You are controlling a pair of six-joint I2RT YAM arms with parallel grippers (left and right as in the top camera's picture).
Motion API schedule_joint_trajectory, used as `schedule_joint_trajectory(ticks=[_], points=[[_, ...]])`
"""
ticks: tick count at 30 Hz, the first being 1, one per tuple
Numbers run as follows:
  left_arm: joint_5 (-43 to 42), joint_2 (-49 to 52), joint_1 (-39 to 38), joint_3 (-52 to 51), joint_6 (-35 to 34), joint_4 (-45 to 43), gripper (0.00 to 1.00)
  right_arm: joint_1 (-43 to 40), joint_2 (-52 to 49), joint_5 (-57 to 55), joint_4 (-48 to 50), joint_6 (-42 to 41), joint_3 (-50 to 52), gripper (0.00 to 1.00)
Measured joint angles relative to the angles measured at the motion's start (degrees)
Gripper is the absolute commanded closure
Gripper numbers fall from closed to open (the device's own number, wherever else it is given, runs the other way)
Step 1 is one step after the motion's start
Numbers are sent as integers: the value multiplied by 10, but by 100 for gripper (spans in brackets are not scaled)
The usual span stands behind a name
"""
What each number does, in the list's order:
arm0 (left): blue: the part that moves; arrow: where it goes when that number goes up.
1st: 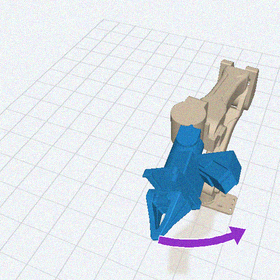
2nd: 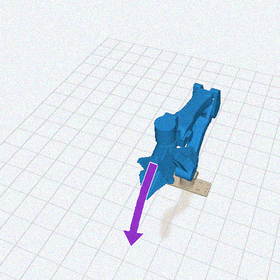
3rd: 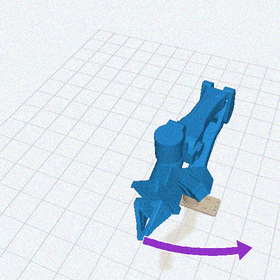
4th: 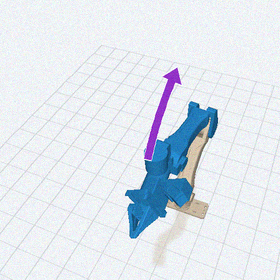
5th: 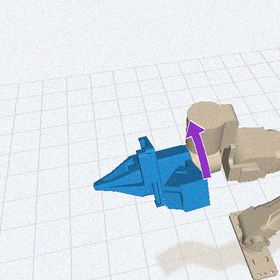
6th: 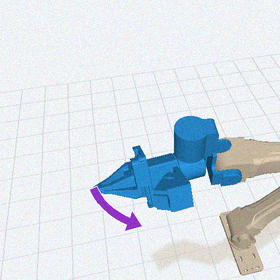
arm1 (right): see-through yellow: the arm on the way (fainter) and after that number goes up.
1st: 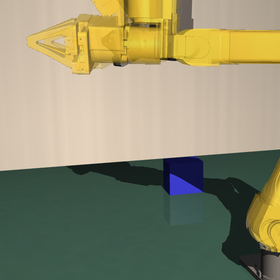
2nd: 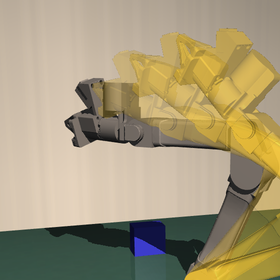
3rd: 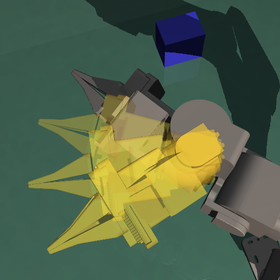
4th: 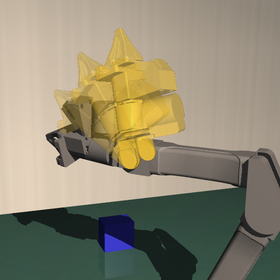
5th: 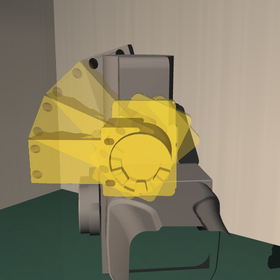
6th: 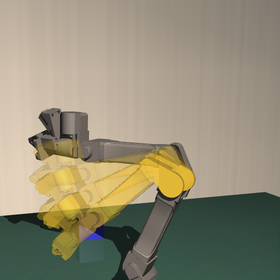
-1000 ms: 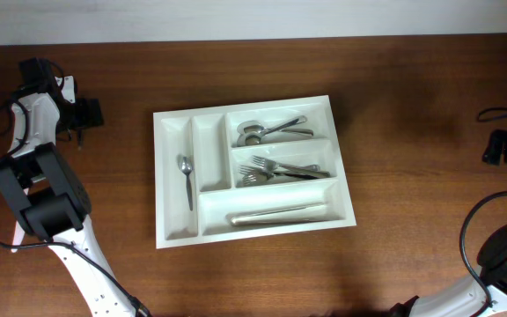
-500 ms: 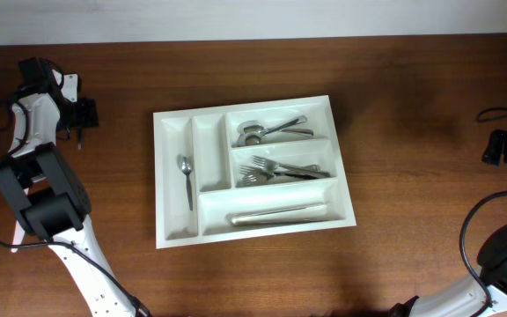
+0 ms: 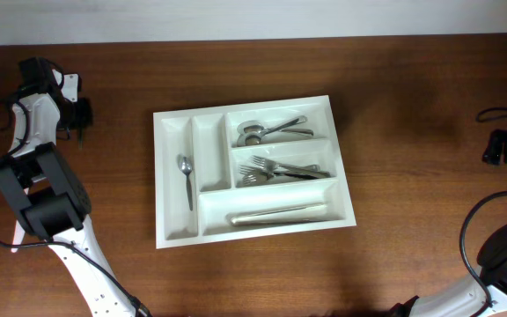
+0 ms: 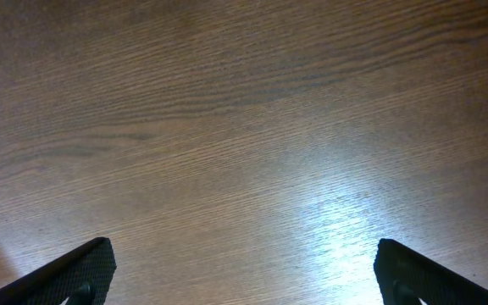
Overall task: Pack container
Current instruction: 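Close the left gripper on the small spoon's handle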
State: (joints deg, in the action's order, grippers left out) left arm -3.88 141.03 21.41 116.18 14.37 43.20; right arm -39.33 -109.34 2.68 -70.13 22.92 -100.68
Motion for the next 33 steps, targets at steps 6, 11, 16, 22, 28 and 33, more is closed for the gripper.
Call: schedule_joint_trajectory(ticks=[6, 11, 16, 22, 28, 33], points=[[0, 0, 0, 1, 0, 0, 95, 0, 0, 0, 0, 0, 0, 1], [5, 9, 0, 22, -4, 19, 98, 0, 0, 0, 0, 0, 0, 1], [9, 21, 0, 74, -5, 63, 98, 0, 0, 0, 0, 0, 0, 1], [11, 21, 0, 143, -5, 83, 98, 0, 0, 0, 0, 0, 0, 1], [10, 21, 0, 156, -5, 120, 98, 0, 0, 0, 0, 0, 0, 1], [0, 21, -1, 174, -9, 196, 98, 0, 0, 0, 0, 0, 0, 1]])
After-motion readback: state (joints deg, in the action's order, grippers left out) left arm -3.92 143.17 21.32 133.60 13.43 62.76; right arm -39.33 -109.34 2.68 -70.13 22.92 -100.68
